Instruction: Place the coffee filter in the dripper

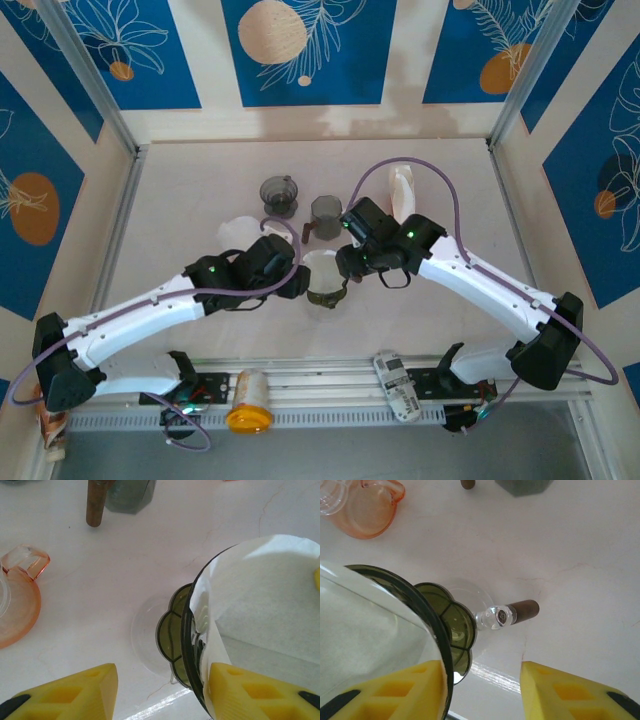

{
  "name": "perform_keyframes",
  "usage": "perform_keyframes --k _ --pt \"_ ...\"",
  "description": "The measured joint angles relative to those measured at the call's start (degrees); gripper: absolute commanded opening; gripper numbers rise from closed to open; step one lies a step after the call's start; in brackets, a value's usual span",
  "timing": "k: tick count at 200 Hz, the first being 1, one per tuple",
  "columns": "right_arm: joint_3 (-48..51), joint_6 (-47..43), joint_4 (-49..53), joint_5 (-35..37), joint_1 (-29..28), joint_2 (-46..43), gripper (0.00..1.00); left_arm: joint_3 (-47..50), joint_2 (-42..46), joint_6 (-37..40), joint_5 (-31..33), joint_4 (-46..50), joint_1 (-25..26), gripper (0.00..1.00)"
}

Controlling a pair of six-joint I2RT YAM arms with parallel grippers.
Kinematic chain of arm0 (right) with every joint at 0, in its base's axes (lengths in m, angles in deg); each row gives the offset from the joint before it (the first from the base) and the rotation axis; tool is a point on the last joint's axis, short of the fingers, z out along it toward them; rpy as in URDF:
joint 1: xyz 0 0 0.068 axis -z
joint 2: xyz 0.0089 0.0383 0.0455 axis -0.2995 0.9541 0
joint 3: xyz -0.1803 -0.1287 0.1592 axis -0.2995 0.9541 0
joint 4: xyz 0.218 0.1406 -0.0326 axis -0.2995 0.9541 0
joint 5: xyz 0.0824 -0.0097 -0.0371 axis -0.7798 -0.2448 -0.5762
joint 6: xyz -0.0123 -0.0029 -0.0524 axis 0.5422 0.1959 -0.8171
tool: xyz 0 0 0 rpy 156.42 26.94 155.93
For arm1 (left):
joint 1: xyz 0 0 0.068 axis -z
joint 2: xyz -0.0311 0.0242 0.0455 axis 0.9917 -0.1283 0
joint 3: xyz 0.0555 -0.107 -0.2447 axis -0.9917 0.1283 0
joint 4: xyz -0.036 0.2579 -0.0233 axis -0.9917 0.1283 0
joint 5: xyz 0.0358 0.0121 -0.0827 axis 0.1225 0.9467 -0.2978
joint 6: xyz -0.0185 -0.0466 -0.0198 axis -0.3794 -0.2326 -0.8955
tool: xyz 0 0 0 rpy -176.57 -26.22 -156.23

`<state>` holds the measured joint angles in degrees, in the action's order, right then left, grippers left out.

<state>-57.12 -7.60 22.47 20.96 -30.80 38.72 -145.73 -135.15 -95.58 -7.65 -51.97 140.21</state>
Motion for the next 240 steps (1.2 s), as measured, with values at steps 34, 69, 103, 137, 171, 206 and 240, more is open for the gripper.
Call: perform_keyframes --k 34,69,103,137,171,206,240 --pt "1.51 0.68 -0.74 -0.02 0.37 -0.46 0.47 0.11 0.04 0.0 -0.04 -0.96 0.0 0.52" --pt "1.55 1.38 -0.83 -0.02 0.7 -0.68 0.58 0.22 0.04 0.02 -0.22 -1.07 0.0 0.55" --pt "1.44 1.22 -2.25 -1.2 0.68 -1.81 0.74 0.28 0.04 0.02 -0.24 -1.07 0.0 0.56" --pt "0.11 0.81 -3.02 -3.61 0.33 -0.44 0.75 0.33 0.04 0.02 -0.24 -1.09 0.0 0.57" --pt "-0.09 0.79 -2.95 -4.44 -0.42 3.74 0.75 0.33 -0.13 0.02 -0.48 -1.14 0.0 0.56" --pt "-0.07 0.17 -2.89 -4.59 -0.7 6.23 0.75 0.33 -0.42 0.02 -0.66 -1.16 0.0 0.56" --pt "0.13 -0.26 -2.86 -4.5 -1.07 8.07 0.75 0.33 -0.83 0.04 -0.68 -1.31 0.0 0.55"
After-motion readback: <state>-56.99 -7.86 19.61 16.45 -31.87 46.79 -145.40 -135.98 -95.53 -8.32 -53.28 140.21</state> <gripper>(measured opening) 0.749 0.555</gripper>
